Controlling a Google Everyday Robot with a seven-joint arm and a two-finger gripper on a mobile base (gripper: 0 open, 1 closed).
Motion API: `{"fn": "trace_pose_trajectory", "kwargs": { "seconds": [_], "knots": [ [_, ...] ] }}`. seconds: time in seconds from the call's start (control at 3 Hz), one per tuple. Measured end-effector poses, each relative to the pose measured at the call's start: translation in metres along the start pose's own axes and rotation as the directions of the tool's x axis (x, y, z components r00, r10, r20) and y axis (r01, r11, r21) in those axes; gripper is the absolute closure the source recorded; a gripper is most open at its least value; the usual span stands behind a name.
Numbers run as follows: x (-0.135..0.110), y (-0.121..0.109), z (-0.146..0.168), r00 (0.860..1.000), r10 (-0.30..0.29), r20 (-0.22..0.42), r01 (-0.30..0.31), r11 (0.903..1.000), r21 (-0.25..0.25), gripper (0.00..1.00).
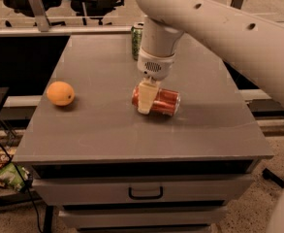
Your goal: Place coke can upright
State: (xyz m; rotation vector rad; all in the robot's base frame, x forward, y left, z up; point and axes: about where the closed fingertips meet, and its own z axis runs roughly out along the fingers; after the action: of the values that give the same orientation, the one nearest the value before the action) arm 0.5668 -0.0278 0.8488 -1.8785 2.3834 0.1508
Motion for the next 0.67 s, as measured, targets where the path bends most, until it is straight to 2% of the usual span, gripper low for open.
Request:
{"fn": "trace_pose_trajectory", "kwargs": {
  "seconds": [0.33, 0.67],
  "knots": [
    [0.001, -0.008, -0.022, 0.994, -0.017, 0.108, 0.019, 0.9998, -0.01, 0.85],
    [0.001, -0.015, -0.053, 0.96, -0.053, 0.274, 0.056, 0.9984, -0.003, 1.0]
  ]
}}
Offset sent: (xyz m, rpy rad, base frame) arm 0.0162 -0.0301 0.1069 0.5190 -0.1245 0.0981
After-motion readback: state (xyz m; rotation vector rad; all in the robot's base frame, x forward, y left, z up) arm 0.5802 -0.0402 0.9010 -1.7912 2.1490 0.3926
